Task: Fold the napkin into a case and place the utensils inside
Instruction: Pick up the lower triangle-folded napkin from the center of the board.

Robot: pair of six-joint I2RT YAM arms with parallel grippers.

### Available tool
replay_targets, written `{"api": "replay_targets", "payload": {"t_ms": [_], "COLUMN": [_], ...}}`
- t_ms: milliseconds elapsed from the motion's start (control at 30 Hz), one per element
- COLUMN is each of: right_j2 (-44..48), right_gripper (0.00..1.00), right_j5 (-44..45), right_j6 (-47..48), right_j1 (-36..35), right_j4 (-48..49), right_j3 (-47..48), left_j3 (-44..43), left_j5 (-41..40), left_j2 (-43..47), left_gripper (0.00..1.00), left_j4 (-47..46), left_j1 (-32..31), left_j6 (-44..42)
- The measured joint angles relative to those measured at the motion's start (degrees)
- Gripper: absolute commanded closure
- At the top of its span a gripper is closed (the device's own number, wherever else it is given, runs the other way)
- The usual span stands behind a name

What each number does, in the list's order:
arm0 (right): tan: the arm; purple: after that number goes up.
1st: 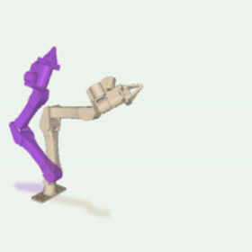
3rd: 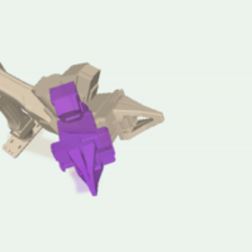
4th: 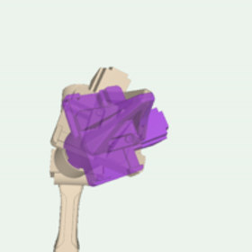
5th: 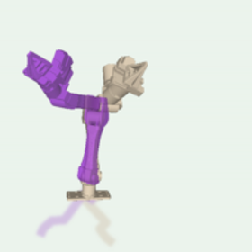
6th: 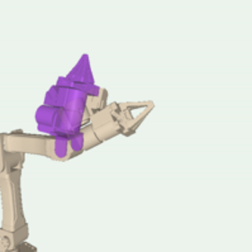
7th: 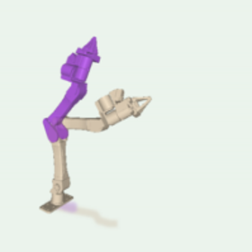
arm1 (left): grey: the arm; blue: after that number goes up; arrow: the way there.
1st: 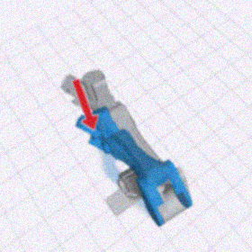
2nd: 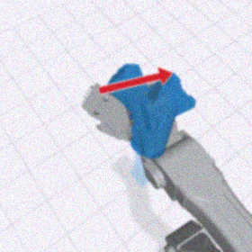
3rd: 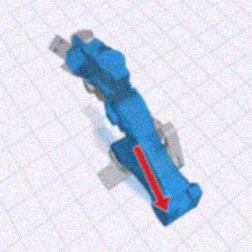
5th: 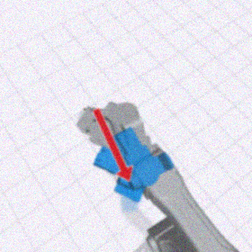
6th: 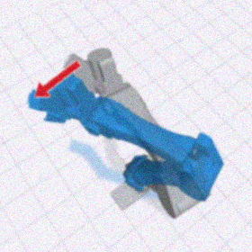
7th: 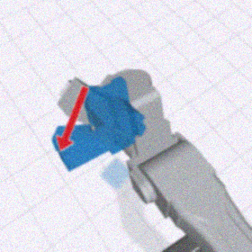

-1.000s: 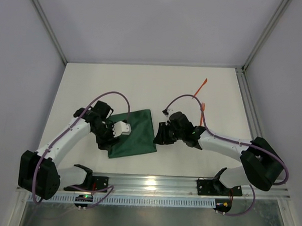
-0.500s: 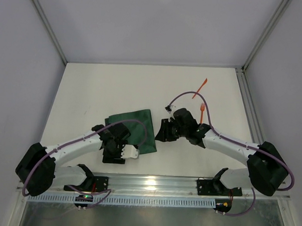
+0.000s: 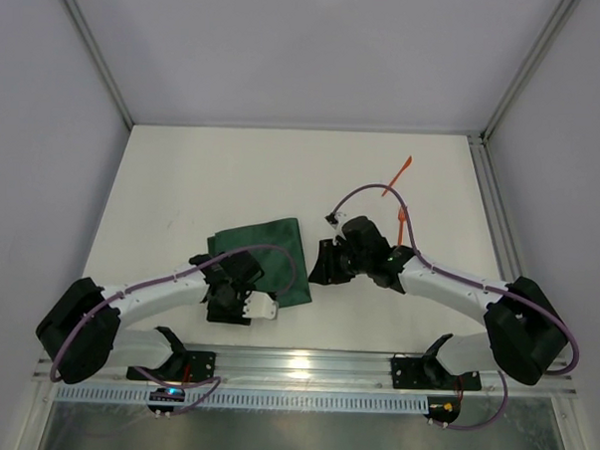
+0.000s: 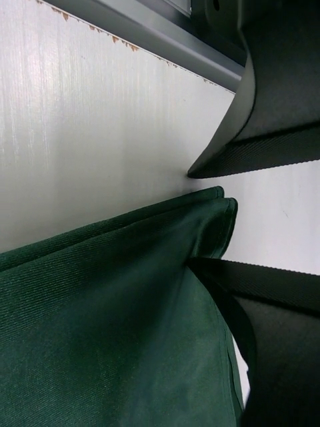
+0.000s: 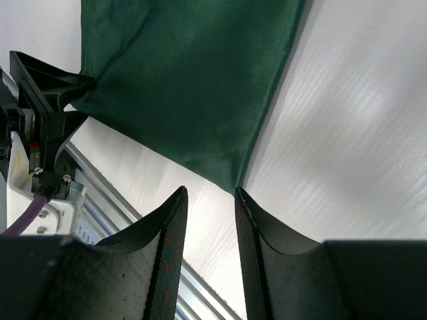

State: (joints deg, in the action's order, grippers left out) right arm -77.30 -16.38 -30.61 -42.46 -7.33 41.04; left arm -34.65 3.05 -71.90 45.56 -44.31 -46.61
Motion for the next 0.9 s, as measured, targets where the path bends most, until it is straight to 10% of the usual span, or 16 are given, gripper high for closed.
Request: {"api": "replay_targets", "payload": {"t_ms": [500, 900], "right_j2": [-0.11, -0.33], "right_gripper": [0.61, 0.61], "right_j5": [-0.79, -0.83], "right_j6": [2.05, 2.08], "right_j1": [0.00, 0.00], "right_j4": [-0.04, 0.07], "right_j3": [0.00, 0.00], "left_j3": [0.07, -2.43], "left_j5": [-2.86, -0.42], "left_j2": [0.31, 2.45], "left_gripper": [1.00, 1.00], "left_j4": [-2.38, -1.38], "left_j1": [-1.31, 0.22], "left_j6": [2.84, 4.48]}}
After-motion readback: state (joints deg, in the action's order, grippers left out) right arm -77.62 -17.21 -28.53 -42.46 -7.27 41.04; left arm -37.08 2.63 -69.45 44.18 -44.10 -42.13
